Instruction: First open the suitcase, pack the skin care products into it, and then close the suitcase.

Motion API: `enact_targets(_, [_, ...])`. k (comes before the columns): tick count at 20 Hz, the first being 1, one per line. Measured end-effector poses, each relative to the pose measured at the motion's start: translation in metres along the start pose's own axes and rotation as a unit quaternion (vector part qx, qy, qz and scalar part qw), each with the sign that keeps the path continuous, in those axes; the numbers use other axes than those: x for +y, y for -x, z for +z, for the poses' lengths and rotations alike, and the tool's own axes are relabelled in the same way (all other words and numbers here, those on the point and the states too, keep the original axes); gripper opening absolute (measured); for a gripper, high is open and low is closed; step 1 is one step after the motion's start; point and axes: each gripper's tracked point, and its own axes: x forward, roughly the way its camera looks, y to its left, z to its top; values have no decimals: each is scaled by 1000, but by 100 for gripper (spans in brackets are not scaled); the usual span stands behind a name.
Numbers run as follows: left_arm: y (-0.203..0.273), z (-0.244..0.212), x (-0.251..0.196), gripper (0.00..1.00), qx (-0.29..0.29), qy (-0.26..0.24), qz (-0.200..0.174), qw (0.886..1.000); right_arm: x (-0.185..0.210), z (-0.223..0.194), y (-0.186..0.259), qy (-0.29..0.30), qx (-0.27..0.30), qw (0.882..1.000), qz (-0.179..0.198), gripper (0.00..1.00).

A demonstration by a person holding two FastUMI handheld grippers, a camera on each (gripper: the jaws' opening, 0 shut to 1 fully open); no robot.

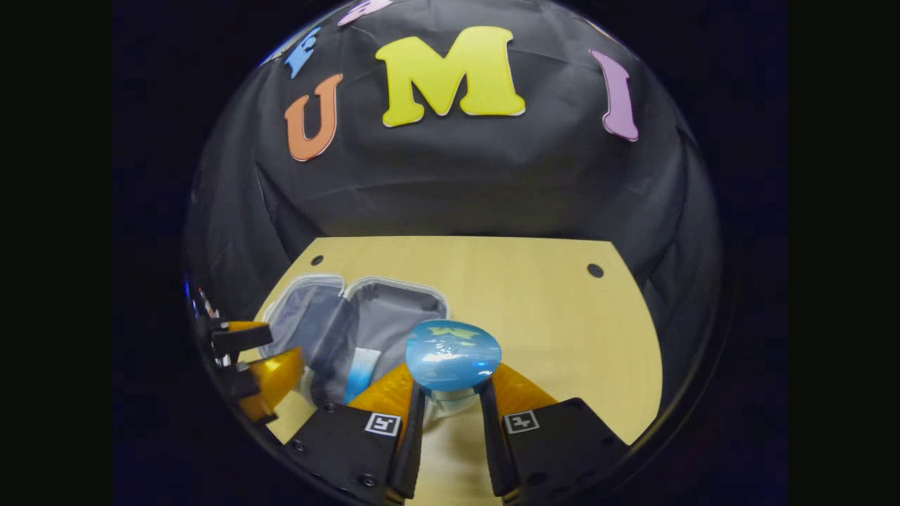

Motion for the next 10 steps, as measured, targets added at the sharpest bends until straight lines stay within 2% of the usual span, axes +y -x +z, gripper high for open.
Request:
enact_targets(3, [44, 14, 24, 98, -69, 9, 7, 998, 38, -17, -25, -5, 36, 999, 20, 36])
enact_targets(5, [57, 14, 49, 97, -109, 10, 16, 994, 55, -38, -43, -7, 81, 996, 19, 37])
enact_targets(9, [73, 3, 81, 97, -124, 10, 27, 992, 70, -82, -62, 6, 153, 988, -7, 37])
enact_targets(10, [76, 0, 89, 97, -126, 12, 32, 991, 71, -89, -65, 11, 166, 986, -15, 34])
